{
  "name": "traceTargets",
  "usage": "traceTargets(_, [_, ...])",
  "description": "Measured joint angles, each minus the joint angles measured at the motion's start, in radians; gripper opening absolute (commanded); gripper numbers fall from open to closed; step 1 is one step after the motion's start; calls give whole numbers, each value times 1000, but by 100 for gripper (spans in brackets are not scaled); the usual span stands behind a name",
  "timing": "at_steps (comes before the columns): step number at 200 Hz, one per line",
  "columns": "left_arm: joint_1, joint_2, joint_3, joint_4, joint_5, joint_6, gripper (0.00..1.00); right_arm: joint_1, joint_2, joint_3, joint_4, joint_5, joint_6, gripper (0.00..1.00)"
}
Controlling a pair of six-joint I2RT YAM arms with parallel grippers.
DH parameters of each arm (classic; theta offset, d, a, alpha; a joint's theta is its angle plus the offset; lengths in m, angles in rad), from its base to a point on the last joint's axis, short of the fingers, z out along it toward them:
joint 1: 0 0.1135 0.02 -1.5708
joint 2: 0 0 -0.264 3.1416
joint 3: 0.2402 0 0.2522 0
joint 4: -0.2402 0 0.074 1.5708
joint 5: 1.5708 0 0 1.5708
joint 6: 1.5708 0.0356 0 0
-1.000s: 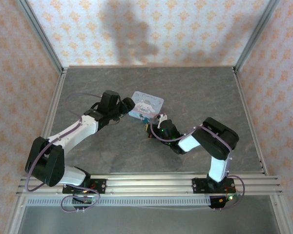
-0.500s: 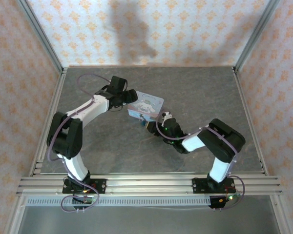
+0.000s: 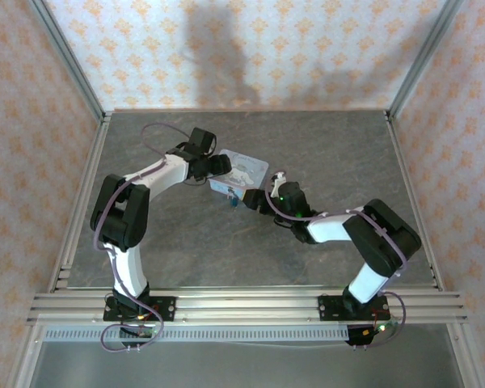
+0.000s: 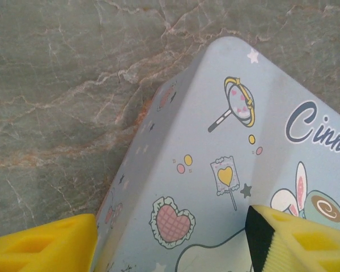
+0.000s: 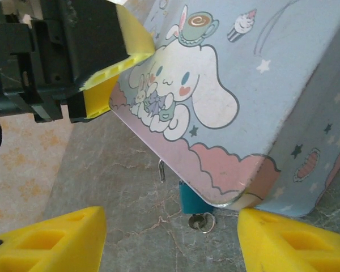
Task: Unlock the padlock with the key
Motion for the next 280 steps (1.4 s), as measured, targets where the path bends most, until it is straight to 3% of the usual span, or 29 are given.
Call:
traceTargets(56, [-10,-109,-188,125,-6,-32,66,-78,42,56,-19,-66,-14,64])
traceTargets(136, [-113,-239,-339,156,-62,-124,71,-154,62,61,-17,-113,-80,64])
traceTargets(197, [-123,-357,-329,-16,-73,-122,74,-151,-32,-103,38,-157,-82,63])
traceTargets(256, [-132,-340,-178,-21,-4,-111,58,-74,85,-95,207,-191,-64,62])
traceTargets(280, [-138,-275,-138,-16,26,-107,56,-56,153,-60,257,-196,-64,62])
